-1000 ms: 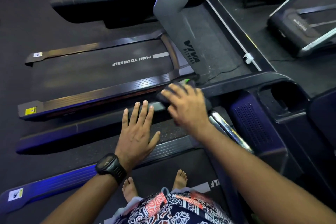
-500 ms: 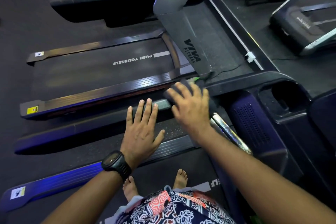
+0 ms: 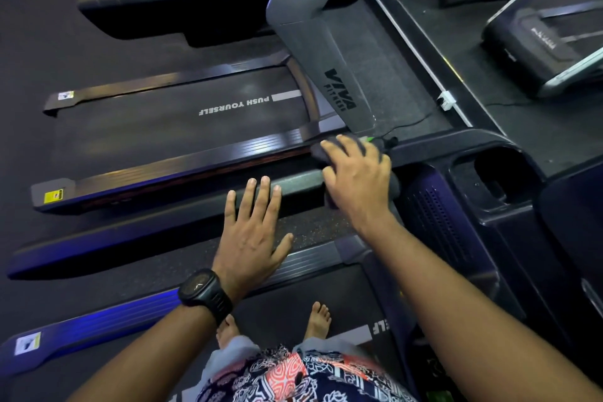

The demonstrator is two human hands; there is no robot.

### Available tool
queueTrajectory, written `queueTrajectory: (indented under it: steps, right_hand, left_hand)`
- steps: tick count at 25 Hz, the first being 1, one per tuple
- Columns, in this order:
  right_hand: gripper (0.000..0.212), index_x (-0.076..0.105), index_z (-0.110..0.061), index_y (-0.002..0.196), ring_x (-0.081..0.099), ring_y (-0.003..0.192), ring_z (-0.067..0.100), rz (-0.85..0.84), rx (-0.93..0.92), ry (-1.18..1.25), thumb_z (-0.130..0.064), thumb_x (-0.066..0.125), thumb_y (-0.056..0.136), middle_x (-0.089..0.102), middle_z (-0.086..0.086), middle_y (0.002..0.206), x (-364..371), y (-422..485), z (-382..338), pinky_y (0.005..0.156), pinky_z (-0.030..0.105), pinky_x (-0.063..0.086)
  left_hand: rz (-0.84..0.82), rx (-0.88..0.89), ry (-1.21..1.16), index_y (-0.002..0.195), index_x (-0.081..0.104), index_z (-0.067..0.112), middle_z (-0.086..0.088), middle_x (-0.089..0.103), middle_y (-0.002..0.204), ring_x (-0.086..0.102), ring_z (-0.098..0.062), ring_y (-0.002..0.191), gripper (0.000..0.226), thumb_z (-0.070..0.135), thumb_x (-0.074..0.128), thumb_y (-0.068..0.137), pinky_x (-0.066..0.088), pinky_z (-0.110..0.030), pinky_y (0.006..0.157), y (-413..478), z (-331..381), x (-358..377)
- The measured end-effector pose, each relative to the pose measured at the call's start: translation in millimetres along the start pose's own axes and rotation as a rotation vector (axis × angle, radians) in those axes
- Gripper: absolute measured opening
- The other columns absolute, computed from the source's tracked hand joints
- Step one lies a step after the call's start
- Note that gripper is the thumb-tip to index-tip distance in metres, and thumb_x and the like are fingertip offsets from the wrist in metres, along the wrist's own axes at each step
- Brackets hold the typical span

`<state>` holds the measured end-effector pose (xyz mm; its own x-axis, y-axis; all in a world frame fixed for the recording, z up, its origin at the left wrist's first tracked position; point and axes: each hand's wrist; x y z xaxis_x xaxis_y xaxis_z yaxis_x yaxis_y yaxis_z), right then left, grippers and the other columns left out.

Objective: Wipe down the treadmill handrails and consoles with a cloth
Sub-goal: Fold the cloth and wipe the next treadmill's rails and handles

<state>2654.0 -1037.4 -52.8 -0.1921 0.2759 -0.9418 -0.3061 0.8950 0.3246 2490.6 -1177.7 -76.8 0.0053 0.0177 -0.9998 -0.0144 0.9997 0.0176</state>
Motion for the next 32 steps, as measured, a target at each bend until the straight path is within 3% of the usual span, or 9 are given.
queueTrajectory:
  steps: [2, 6, 9, 13, 17, 21, 25, 28, 32]
  right_hand:
    - [0.047, 0.062, -0.031, 0.129, 0.050, 0.127, 0.035, 0.010, 0.083, -0.002, -0.036, 0.062, 0.082, 0.058, -0.002, 0.139, 0, -10, -14, 0.098, 0.061, 0.042]
    - [0.053, 0.058, -0.034, 0.135, 0.051, 0.127, 0.032, -0.025, -0.426, 0.005, -0.039, 0.049, 0.083, 0.055, -0.004, 0.143, 7, -23, -5, 0.097, 0.057, 0.042]
    - [0.048, 0.062, -0.032, 0.130, 0.054, 0.122, 0.032, 0.016, 0.072, 0.011, -0.037, 0.056, 0.082, 0.059, -0.004, 0.138, -2, 1, 5, 0.094, 0.055, 0.046]
    - [0.054, 0.057, -0.034, 0.136, 0.050, 0.129, 0.032, -0.031, -0.376, -0.049, -0.039, 0.050, 0.083, 0.054, -0.004, 0.145, 5, -28, -6, 0.099, 0.057, 0.041]
    - [0.051, 0.062, -0.033, 0.130, 0.052, 0.125, 0.031, 0.003, 0.125, -0.001, -0.037, 0.053, 0.080, 0.058, -0.005, 0.140, -6, 2, 11, 0.094, 0.054, 0.045]
    - [0.057, 0.053, -0.035, 0.139, 0.046, 0.131, 0.029, -0.112, -0.390, -0.100, -0.042, 0.045, 0.083, 0.051, -0.005, 0.147, 2, -20, -3, 0.101, 0.054, 0.039]
    - [0.052, 0.061, -0.034, 0.131, 0.051, 0.126, 0.031, -0.031, 0.141, -0.049, -0.038, 0.049, 0.081, 0.057, -0.006, 0.141, -8, 6, 17, 0.096, 0.053, 0.044]
    - [0.054, 0.056, -0.034, 0.136, 0.049, 0.127, 0.031, -0.108, -0.315, -0.129, -0.039, 0.050, 0.083, 0.054, -0.005, 0.144, 1, -11, 12, 0.099, 0.055, 0.040]
    - [0.049, 0.062, -0.034, 0.130, 0.053, 0.124, 0.032, -0.058, 0.070, -0.071, -0.037, 0.053, 0.081, 0.059, -0.006, 0.139, -10, 14, 35, 0.095, 0.054, 0.044]
  left_hand:
    - [-0.002, -0.006, -0.005, 0.153, 0.031, 0.008, -0.016, 0.023, 0.161, 0.019, -0.034, 0.150, 0.081, 0.056, 0.039, 0.088, 0.017, -0.059, 0.118, 1, 3, 0]
    - [-0.007, 0.034, -0.013, 0.152, 0.033, 0.006, -0.017, 0.024, 0.161, 0.021, -0.034, 0.149, 0.081, 0.055, 0.038, 0.087, 0.019, -0.058, 0.118, 5, 4, 0]
    - [-0.007, 0.085, -0.006, 0.152, 0.032, 0.005, -0.017, 0.024, 0.161, 0.021, -0.034, 0.149, 0.080, 0.053, 0.038, 0.088, 0.019, -0.057, 0.118, 6, -1, 0]
    - [0.003, 0.159, -0.014, 0.152, 0.032, 0.004, -0.017, 0.025, 0.161, 0.021, -0.033, 0.149, 0.080, 0.052, 0.040, 0.088, 0.019, -0.056, 0.118, 11, -5, 1]
    - [0.003, 0.208, -0.019, 0.152, 0.031, 0.005, -0.016, 0.025, 0.161, 0.020, -0.033, 0.150, 0.080, 0.052, 0.040, 0.088, 0.017, -0.056, 0.119, 16, -5, 1]
    - [-0.011, 0.275, -0.026, 0.153, 0.029, 0.005, -0.016, 0.023, 0.161, 0.018, -0.032, 0.150, 0.079, 0.052, 0.039, 0.090, 0.021, -0.056, 0.118, 22, -8, -1]
    - [-0.023, 0.336, -0.010, 0.155, 0.022, 0.005, -0.014, 0.016, 0.164, 0.012, -0.029, 0.152, 0.078, 0.052, 0.038, 0.095, 0.020, -0.052, 0.121, 29, -12, -3]
    - [-0.034, 0.370, -0.017, 0.155, 0.022, 0.004, -0.015, 0.017, 0.163, 0.013, -0.028, 0.152, 0.078, 0.052, 0.038, 0.095, 0.020, -0.051, 0.121, 36, -14, -3]
    - [-0.028, 0.419, -0.007, 0.154, 0.025, 0.004, -0.015, 0.021, 0.162, 0.018, -0.027, 0.151, 0.079, 0.053, 0.038, 0.093, 0.022, -0.049, 0.121, 45, -11, -4]
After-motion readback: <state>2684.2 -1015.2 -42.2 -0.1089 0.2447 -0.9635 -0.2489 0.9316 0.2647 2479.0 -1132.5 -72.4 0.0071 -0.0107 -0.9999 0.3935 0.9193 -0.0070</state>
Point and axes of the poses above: each hand's wrist, its own y-axis towards the middle knuckle, its own x-axis out of the palm, z = x × y
